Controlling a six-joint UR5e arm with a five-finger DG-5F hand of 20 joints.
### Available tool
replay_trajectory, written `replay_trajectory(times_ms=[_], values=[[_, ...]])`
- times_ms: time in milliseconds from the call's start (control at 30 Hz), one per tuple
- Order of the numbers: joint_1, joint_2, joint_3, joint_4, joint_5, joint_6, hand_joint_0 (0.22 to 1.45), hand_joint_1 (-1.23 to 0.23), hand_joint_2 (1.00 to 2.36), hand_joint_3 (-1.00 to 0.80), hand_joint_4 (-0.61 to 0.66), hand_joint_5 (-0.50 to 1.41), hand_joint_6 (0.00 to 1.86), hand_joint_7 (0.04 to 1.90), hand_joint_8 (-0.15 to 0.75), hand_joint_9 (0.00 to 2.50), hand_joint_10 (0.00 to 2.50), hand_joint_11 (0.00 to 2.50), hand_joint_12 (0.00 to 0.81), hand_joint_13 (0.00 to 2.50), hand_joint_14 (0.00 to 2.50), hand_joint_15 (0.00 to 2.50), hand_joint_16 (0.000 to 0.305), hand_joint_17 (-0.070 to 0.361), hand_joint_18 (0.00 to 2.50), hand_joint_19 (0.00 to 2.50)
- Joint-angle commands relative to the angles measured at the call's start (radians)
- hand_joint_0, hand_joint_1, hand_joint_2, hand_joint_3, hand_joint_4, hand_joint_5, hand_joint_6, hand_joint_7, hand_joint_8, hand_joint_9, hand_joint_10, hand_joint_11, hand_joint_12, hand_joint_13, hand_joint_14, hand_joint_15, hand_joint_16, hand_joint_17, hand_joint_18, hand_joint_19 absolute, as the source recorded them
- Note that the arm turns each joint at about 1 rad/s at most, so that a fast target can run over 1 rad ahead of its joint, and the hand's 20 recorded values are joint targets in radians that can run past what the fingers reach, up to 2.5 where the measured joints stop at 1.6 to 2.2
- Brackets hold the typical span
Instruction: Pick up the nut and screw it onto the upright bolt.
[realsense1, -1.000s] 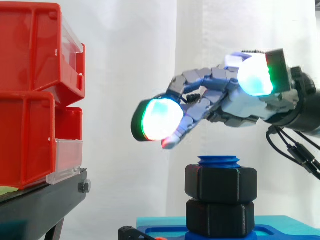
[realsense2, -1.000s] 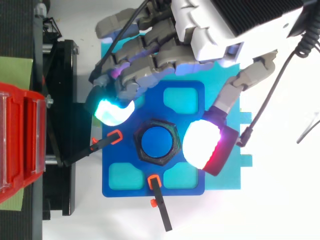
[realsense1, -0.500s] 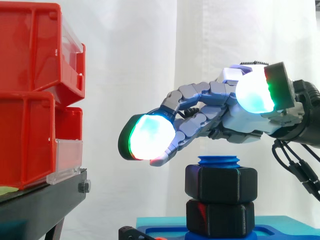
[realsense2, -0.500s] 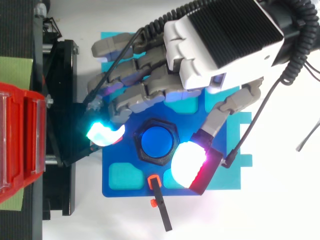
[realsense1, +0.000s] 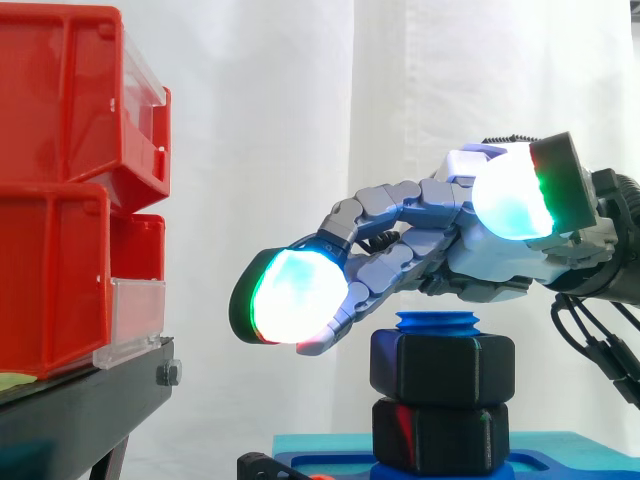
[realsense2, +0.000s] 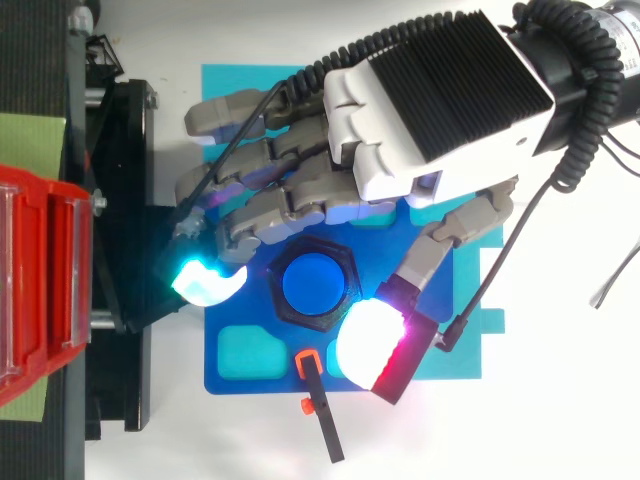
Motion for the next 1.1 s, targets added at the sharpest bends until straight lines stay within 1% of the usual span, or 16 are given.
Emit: replay_trajectory(times_ms=[0,233,367,600,833,1000,1067], values=[[-0.001,0.000,-0.001,-0.002,0.000,0.000,0.46,-0.18,1.00,-0.50,0.17,-0.15,0.50,0.78,0.198,0.43,0.00,0.00,0.271,0.26,0.00,0.00,0.031,0.070,0.00,0.00],[-0.001,0.000,-0.001,-0.013,-0.002,-0.002,0.46,-0.18,1.00,-0.50,0.20,-0.13,0.50,0.94,0.205,0.44,0.00,0.00,0.275,0.27,0.00,0.00,0.031,0.069,0.00,0.00],[-0.004,0.000,-0.001,-0.013,-0.002,-0.002,0.47,-0.18,1.00,-0.50,0.20,-0.12,0.50,1.02,0.210,0.45,0.00,0.00,0.275,0.28,0.00,0.00,0.030,0.068,0.00,0.00],[-0.008,0.000,-0.001,-0.013,-0.002,-0.003,0.48,-0.20,1.00,-0.50,0.19,-0.10,0.50,1.08,0.224,0.50,0.00,0.00,0.270,0.31,0.00,0.00,0.029,0.066,0.00,0.00],[-0.008,0.000,-0.001,-0.013,-0.002,-0.002,0.48,-0.20,1.00,-0.50,0.17,-0.09,0.50,1.13,0.225,0.52,0.00,0.00,0.267,0.33,0.00,0.00,0.028,0.064,0.00,0.00],[-0.008,0.000,-0.001,-0.008,-0.002,-0.003,0.48,-0.21,1.00,-0.50,0.17,-0.09,0.50,1.14,0.226,0.53,0.00,0.00,0.267,0.34,0.00,0.00,0.028,0.064,0.00,0.00],[-0.005,0.000,-0.001,-0.010,0.000,-0.002,0.48,-0.21,1.00,-0.50,0.18,-0.09,0.50,1.13,0.224,0.53,0.00,0.00,0.266,0.35,0.00,0.00,0.028,0.064,0.00,0.00]])
